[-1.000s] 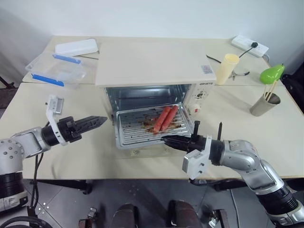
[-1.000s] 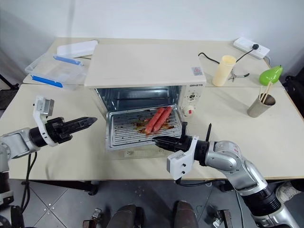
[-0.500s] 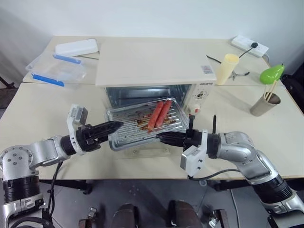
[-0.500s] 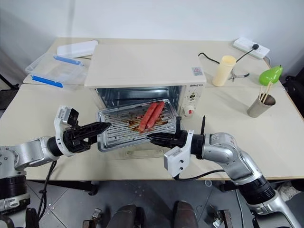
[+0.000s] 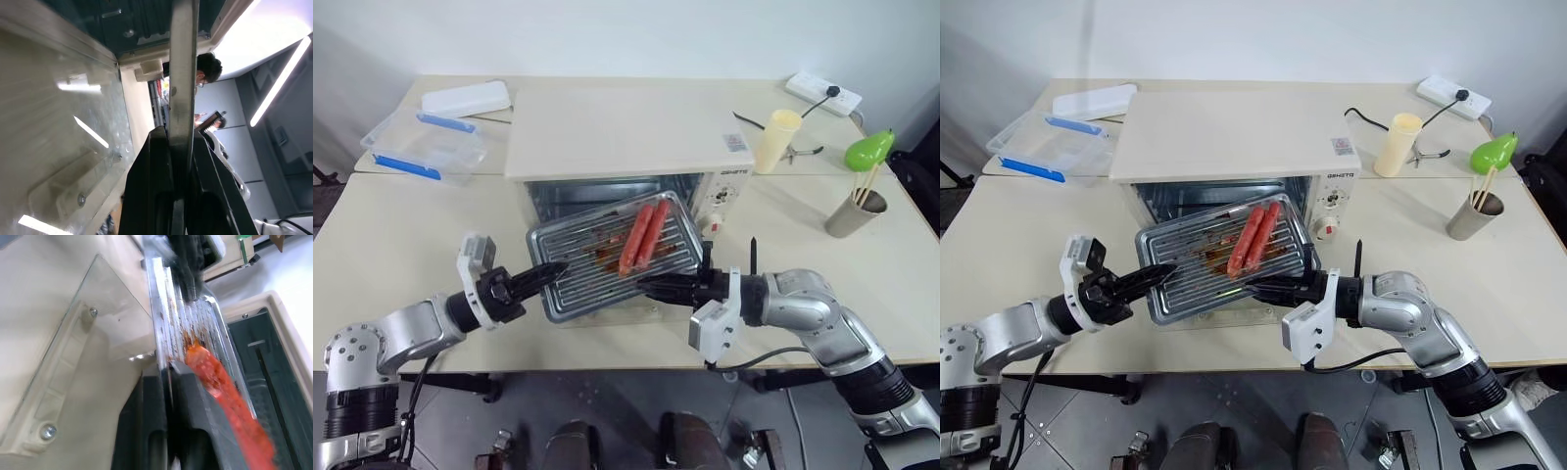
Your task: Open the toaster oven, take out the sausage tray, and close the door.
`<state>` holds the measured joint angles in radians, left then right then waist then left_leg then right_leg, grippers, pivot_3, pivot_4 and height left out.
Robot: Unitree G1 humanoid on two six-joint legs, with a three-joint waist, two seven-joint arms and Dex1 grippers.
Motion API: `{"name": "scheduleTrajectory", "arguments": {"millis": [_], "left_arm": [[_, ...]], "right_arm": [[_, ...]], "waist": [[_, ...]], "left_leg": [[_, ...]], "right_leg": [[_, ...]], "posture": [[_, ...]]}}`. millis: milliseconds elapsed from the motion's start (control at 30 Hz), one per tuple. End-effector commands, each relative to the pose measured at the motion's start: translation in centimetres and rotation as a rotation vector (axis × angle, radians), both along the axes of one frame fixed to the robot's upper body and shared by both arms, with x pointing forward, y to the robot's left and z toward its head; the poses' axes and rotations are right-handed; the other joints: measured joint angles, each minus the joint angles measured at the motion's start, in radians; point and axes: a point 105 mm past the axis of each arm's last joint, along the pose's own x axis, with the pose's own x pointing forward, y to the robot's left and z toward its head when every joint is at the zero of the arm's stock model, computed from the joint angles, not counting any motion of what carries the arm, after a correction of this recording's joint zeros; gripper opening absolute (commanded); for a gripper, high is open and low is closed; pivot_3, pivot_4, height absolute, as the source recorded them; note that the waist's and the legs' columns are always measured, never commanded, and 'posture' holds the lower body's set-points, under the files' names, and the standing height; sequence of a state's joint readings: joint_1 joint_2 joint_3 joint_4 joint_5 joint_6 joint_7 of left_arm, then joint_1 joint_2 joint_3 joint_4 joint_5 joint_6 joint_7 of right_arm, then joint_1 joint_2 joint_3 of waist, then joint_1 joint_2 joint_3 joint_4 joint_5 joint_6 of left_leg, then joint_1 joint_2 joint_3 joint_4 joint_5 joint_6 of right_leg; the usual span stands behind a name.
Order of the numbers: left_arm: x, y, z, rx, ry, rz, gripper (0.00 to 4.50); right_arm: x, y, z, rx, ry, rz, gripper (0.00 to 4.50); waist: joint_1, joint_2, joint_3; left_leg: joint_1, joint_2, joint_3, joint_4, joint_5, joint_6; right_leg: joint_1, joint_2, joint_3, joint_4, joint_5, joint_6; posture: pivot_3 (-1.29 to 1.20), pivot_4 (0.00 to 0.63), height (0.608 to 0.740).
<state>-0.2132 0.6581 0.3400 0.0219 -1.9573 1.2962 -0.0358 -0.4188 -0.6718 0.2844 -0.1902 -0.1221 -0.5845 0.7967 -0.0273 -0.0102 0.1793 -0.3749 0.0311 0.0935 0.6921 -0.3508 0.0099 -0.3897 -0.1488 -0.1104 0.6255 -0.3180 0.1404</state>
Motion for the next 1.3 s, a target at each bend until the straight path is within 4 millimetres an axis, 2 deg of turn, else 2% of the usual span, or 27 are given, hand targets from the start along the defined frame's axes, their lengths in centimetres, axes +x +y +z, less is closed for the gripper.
{"name": "scheduleTrajectory", "arguments": {"millis": [33, 167, 233, 300, 367, 533, 667, 767, 867, 1033, 1200, 1300], "left_arm": [[-0.9, 0.4, 0.3, -0.032, -0.006, -0.036, 0.0], [-3.4, 3.1, 0.8, -0.075, 0.007, -0.087, 0.0], [-4.4, 3.8, 0.6, -0.059, 0.029, -0.093, 0.0], [-5.4, 4.4, 0.5, -0.048, 0.048, -0.092, 0.0], [-6.3, 5.0, 0.1, -0.04, 0.07, -0.068, 0.0], [-7.7, 7.5, -0.3, -0.064, 0.061, 0.099, 0.0], [-8.8, 9.1, -0.9, -0.067, 0.06, 0.241, 0.0], [-9.7, 10.0, -1.5, -0.075, 0.068, 0.334, 0.0], [-10.4, 10.7, -1.6, -0.093, 0.052, 0.408, 0.0], [-12.4, 13.2, -2.5, -0.161, 0.023, 0.665, 0.0], [-13.4, 12.9, -3.7, -0.209, 0.043, 0.743, 0.0], [-13.2, 13.0, -4.0, -0.223, 0.039, 0.789, 0.0]], "right_arm": [[-0.9, 0.0, 2.3, 0.109, 0.022, 0.047, 1.47], [-1.7, -1.4, 3.6, 0.245, 0.397, 0.057, 2.69], [-1.9, -2.1, 4.3, 0.288, 0.505, 0.062, 3.25], [-1.8, -3.2, 4.7, 0.326, 0.573, 0.047, 3.25], [-1.7, -4.5, 4.3, 0.33, 0.643, 0.016, 3.25], [0.5, -9.0, 1.9, 0.371, 0.817, -0.18, 3.25], [1.9, -11.4, -0.2, 0.411, 0.912, -0.288, 3.25], [2.7, -12.6, -1.2, 0.459, 0.961, -0.336, 2.66], [2.7, -12.8, -1.9, 0.433, 0.98, -0.349, 1.65], [3.2, -13.9, -4.3, 0.418, 1.059, -0.415, 0.03], [4.0, -13.9, -5.8, 0.412, 1.103, -0.435, 0.03], [4.1, -13.5, -6.6, 0.388, 1.137, -0.43, 0.03]], "waist": [[0.0, 0.0, 0.0], [0.0, 0.0, 0.0], [0.001, 0.0, 0.0], [0.002, 0.0, 0.0], [0.005, 0.0, 0.0], [0.01, 0.0, 0.0], [0.012, 0.0, 0.0], [0.011, 0.0, 0.0], [0.012, 0.0, 0.0], [0.012, 0.0, 0.0], [0.017, 0.0, 0.0], [0.023, 0.0, 0.0]], "left_leg": [[0.0, 0.0, 0.0, 0.0, 0.0, 0.0], [0.0, 0.0, 0.0, -0.001, 0.0, 0.0], [0.0, 0.0, 0.0, -0.002, 0.0, 0.0], [0.0, 0.001, 0.0, -0.002, 0.0, 0.001], [0.0, 0.002, 0.0, -0.002, -0.001, 0.001], [0.0, 0.001, 0.001, -0.002, -0.002, 0.003], [0.0, 0.002, 0.003, -0.002, -0.002, 0.003], [0.0, 0.002, 0.004, -0.002, -0.002, 0.003], [0.0, 0.002, 0.005, -0.003, -0.002, 0.003], [0.0, 0.002, 0.006, -0.003, -0.002, 0.004], [0.0, 0.002, 0.007, -0.002, -0.002, 0.004], [0.001, 0.002, 0.007, -0.002, -0.002, 0.004]], "right_leg": [[0.0, 0.0, 0.0, 0.0, 0.0, 0.0], [-0.001, 0.0, 0.0, 0.0, 0.0, 0.0], [-0.001, 0.0, 0.0, 0.0, 0.0, 0.0], [-0.001, -0.001, 0.001, 0.0, 0.0, -0.001], [0.0, -0.001, 0.002, -0.002, -0.001, -0.001], [0.0, -0.001, 0.005, -0.004, -0.001, -0.001], [0.0, -0.001, 0.006, -0.005, -0.001, -0.002], [0.0, -0.002, 0.006, -0.005, -0.001, -0.002], [-0.001, -0.002, 0.006, -0.005, -0.002, -0.003], [-0.001, -0.002, 0.007, -0.006, -0.002, -0.003], [-0.001, -0.002, 0.007, -0.007, -0.002, -0.004], [-0.001, -0.002, 0.007, -0.007, -0.002, -0.005]], "posture": [[0.0, 0.15, 0.74], [0.0, 0.15, 0.74], [0.0, 0.15, 0.74], [0.0, 0.15, 0.74], [0.0, 0.15, 0.74], [0.0, 0.15, 0.74], [0.0, 0.15, 0.74], [0.0, 0.15, 0.74], [0.0, 0.15, 0.74], [0.0, 0.15, 0.74], [0.0, 0.15, 0.74], [0.0, 0.15, 0.74]]}}
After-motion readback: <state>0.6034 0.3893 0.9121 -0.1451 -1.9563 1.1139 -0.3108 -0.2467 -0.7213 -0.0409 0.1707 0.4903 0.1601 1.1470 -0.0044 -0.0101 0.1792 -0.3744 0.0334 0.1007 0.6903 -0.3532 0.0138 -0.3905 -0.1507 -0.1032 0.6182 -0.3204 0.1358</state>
